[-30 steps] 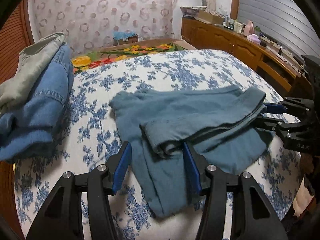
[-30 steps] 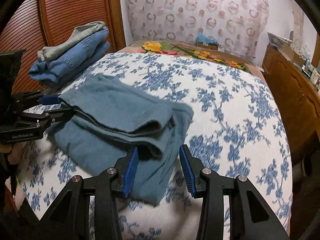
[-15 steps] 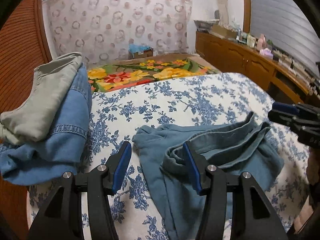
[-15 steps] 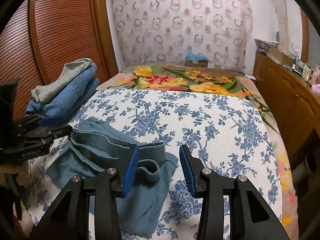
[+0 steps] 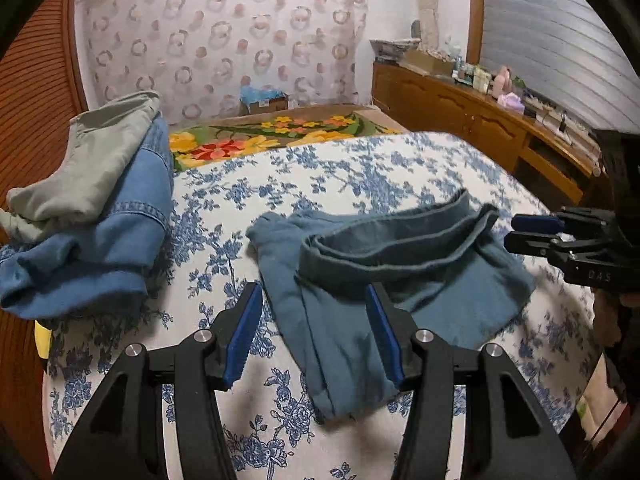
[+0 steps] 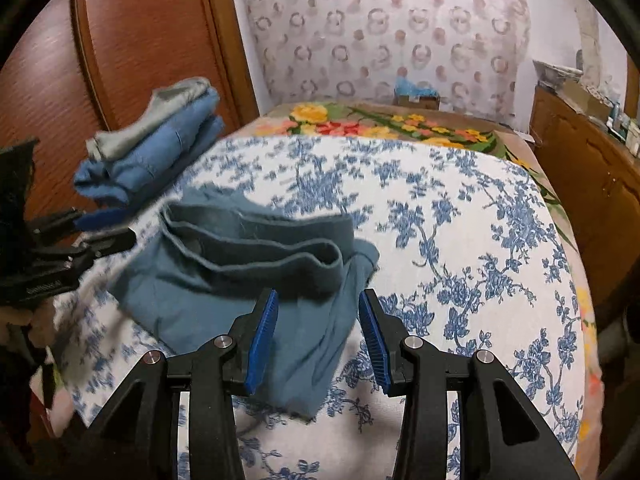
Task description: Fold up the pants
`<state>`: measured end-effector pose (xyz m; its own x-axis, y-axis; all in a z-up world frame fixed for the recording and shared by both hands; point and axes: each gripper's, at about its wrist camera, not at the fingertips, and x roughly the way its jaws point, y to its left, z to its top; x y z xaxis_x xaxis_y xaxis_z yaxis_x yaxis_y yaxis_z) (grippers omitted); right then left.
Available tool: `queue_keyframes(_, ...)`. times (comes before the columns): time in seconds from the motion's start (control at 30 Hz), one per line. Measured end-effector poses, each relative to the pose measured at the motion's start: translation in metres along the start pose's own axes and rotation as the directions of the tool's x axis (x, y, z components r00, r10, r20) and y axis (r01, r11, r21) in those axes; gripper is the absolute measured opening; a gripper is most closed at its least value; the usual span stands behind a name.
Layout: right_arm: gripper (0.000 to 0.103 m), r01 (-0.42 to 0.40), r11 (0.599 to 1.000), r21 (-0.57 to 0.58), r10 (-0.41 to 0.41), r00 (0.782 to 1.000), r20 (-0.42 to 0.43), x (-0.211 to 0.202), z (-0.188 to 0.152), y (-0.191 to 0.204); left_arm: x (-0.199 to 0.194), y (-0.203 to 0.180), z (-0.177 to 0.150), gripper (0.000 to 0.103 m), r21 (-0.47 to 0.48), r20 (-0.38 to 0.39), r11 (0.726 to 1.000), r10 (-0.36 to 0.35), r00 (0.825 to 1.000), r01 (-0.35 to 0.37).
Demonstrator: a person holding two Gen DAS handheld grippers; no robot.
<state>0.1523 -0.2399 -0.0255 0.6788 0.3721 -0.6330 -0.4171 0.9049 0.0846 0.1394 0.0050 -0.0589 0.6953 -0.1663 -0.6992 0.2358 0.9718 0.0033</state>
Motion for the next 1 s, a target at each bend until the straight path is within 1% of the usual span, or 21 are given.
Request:
queue_keyframes(0.1,0.044,0.012,1.000,-0.018,-0.012,1.000,-0.027,0.014,0.006,0.001,0.012,-0.001,0.001,0.055,0.011,-0.028,1.000,0.010,1.000,-0.010)
queue_keyframes(0.27,0.044,0.002,1.000,0.000,-0.002,0.997,-0.076,0.041,0.026,-0.013,0.032,0.005,0.010,0.055,-0.007,-0.031,0.999,0.049,0.998,-0.050)
queue_keyframes(0.37,0.044,-0.025,1.000,0.001,0.025,0.998,-0.065,0.046,0.037,-0.018,0.039,0.012,0.018,0.055,-0.037,-0.040,0.999,0.039,0.998,-0.040)
queue_keyframes(0.47,0.043,-0.050,0.999,-0.003,0.049,0.997,-0.052,0.047,0.042,-0.021,0.045,0.014,0.020,0.055,-0.023,-0.042,0.998,0.061,0.997,-0.062)
queue_keyframes(0.5,0.039,-0.055,0.998,-0.002,0.055,0.997,-0.048,0.048,0.040,-0.022,0.047,0.014,0.021,0.055,-0.020,-0.044,0.997,0.068,0.997,-0.069)
queue_keyframes(0.53,0.031,-0.064,0.998,0.002,0.064,0.997,-0.046,0.049,0.039,-0.023,0.049,0.015,0.021,0.055,-0.018,-0.050,0.997,0.077,0.996,-0.078)
queue_keyframes(0.57,0.028,-0.078,0.997,0.011,0.078,0.996,-0.046,0.051,0.040,-0.024,0.051,0.016,0.022,0.055,-0.019,-0.053,0.996,0.080,0.995,-0.081)
queue_keyframes(0.6,0.021,-0.090,0.996,0.019,0.091,0.995,-0.042,0.052,0.040,-0.025,0.052,0.016,0.022,0.055,-0.020,-0.054,0.996,0.080,0.995,-0.081)
queue_keyframes(0.7,0.009,-0.119,0.993,0.027,0.119,0.992,-0.028,0.056,0.039,-0.026,0.055,0.015,0.023,0.055,-0.015,-0.056,0.996,0.090,0.994,-0.091)
queue_keyframes(0.73,0.007,-0.116,0.993,0.022,0.117,0.993,-0.026,0.058,0.039,-0.025,0.055,0.015,0.023,0.055,-0.018,-0.057,0.996,0.091,0.994,-0.092)
queue_keyframes(0.8,0.006,-0.070,0.997,0.009,0.070,0.997,-0.021,0.060,0.042,-0.024,0.053,0.016,0.023,0.055,-0.037,-0.052,0.995,0.087,0.995,-0.089)
queue_keyframes(0.87,0.006,-0.045,0.999,0.004,0.045,0.999,-0.001,0.060,0.046,-0.020,0.049,0.015,0.025,0.055,-0.048,-0.042,0.996,0.076,0.996,-0.078)
queue_keyframes(0.93,0.006,-0.010,1.000,-0.008,0.010,1.000,0.013,0.062,0.050,-0.015,0.044,0.012,0.026,0.055,-0.049,-0.033,0.997,0.058,0.998,-0.060)
queue_keyframes(1.0,0.006,0.007,1.000,-0.018,-0.007,1.000,0.009,0.064,0.051,-0.011,0.039,0.009,0.026,0.055,-0.041,-0.026,0.998,0.046,0.999,-0.047)
